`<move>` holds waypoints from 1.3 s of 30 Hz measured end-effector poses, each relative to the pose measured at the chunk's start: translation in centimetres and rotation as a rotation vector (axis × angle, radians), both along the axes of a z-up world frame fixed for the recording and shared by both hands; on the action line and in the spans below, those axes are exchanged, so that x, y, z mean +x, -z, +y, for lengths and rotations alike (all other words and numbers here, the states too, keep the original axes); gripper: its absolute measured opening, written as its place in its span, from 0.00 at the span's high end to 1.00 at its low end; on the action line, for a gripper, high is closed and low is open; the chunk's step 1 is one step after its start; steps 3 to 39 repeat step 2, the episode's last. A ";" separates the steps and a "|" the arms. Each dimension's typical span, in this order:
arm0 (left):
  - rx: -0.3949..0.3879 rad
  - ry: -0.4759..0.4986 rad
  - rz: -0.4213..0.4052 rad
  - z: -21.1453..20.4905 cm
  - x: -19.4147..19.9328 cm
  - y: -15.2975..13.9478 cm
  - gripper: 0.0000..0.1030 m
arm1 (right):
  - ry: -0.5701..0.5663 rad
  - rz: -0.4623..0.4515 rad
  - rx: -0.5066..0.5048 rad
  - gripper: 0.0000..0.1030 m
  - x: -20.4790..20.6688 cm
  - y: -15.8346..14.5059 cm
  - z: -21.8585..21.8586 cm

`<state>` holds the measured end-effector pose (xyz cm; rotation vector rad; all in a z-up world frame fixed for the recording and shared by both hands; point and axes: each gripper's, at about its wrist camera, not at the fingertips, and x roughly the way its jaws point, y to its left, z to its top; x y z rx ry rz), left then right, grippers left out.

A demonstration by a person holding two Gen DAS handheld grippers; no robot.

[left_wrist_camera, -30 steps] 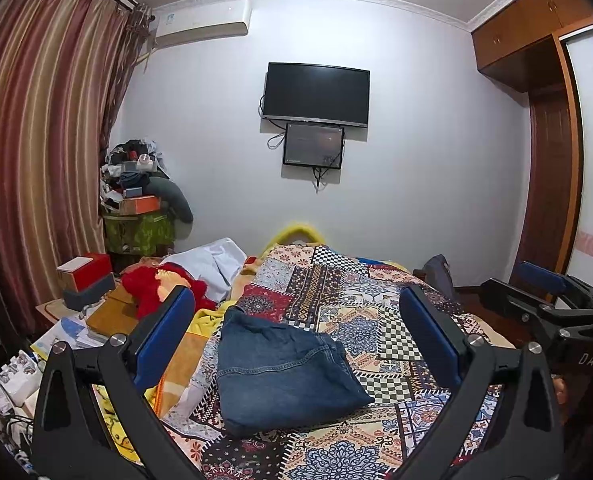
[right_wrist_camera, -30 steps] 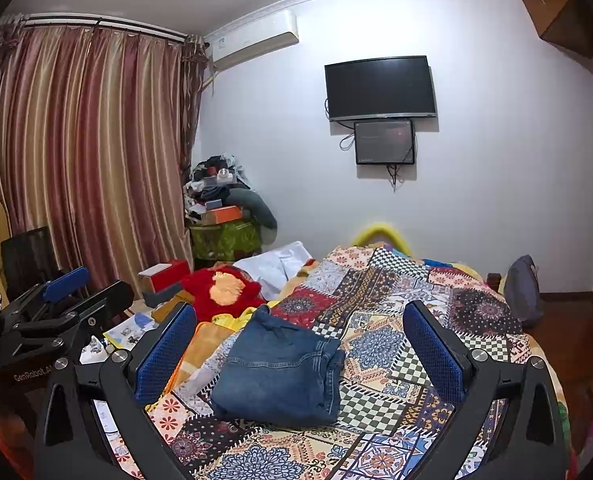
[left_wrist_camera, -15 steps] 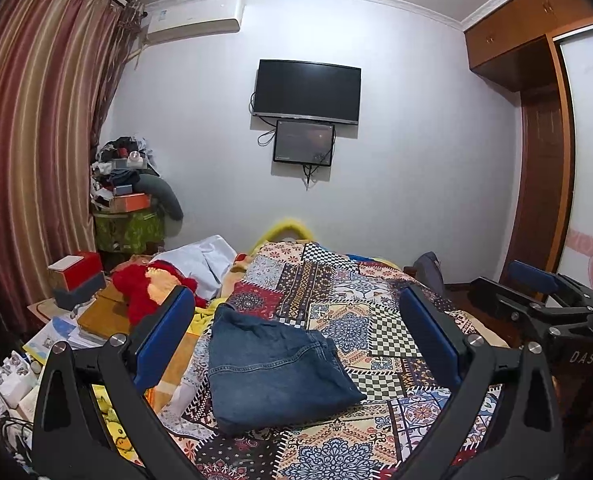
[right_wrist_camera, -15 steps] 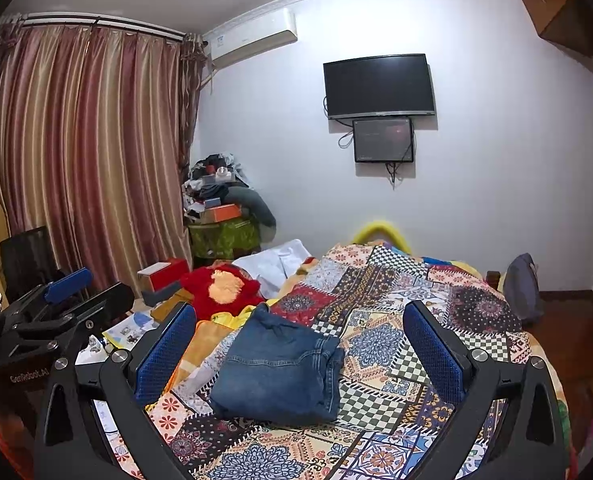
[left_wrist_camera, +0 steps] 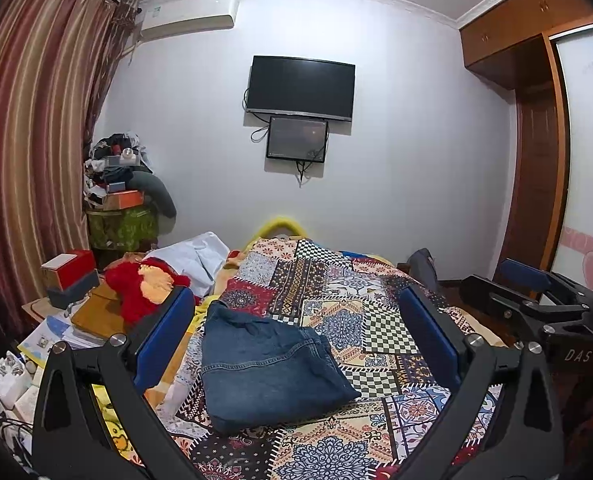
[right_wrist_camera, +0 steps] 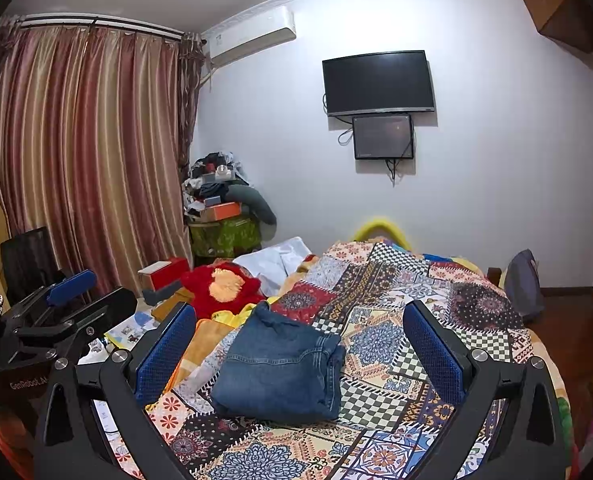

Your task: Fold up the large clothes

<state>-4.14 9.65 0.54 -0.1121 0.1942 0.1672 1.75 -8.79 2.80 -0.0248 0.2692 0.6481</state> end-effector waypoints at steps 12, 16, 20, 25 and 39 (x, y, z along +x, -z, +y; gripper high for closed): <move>0.000 -0.002 0.003 0.1 0.2 0.0 0.00 | 0.001 0.002 0.001 0.00 0.0 0.0 0.1; 0.000 -0.002 0.003 0.1 0.2 0.0 0.00 | 0.001 0.002 0.001 0.00 0.0 0.0 0.1; 0.000 -0.002 0.003 0.1 0.2 0.0 0.00 | 0.001 0.002 0.001 0.00 0.0 0.0 0.1; 0.000 -0.002 0.003 0.1 0.2 0.0 0.00 | 0.001 0.002 0.001 0.00 0.0 0.0 0.1; 0.000 -0.002 0.003 0.1 0.2 0.0 0.00 | 0.001 0.002 0.001 0.00 0.0 0.0 0.1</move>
